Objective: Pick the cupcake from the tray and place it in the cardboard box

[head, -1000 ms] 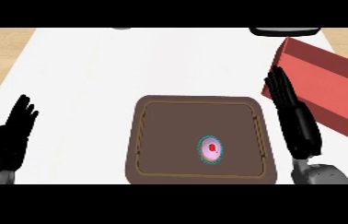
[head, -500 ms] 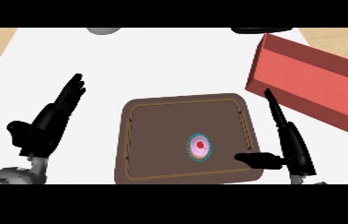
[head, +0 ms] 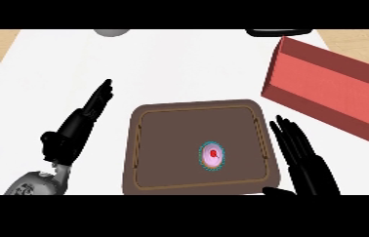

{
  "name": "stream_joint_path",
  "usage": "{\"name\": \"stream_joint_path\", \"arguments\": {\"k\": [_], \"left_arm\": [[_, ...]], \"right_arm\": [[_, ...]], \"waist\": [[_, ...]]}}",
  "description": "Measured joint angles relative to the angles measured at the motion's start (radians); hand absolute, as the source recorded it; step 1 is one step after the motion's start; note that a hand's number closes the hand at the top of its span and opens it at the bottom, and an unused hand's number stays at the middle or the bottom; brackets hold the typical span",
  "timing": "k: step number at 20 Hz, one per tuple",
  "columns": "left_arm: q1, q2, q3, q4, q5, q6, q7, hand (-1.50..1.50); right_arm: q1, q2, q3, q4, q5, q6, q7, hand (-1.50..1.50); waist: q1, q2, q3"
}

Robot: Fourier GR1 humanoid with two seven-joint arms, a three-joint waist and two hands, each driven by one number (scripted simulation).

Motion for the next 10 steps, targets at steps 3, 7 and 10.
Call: {"name": "stream_joint_path", "arguments": {"k": [3,7,10], "left_arm": [[-0.008,-0.010,-0.013,0.003,-0.009,-0.004,-0.004,0.00],[-0.023,-0.024,-0.026,0.001,-0.016,-0.012,-0.002,0.00],[-0.048,-0.036,-0.033,0.012,-0.023,-0.019,0.005,0.00]], "right_arm": [[0.038,-0.011,0.058,-0.140,0.093,0.116,0.151,-1.50],[0.073,0.017,0.149,-0.320,0.160,0.313,0.367,-1.50],[0.050,0.083,0.220,-0.427,0.191,0.475,0.537,-1.50]], "waist": [[0.011,0.001,0.000],[0.036,0.007,0.002],[0.056,0.013,0.004]]}}
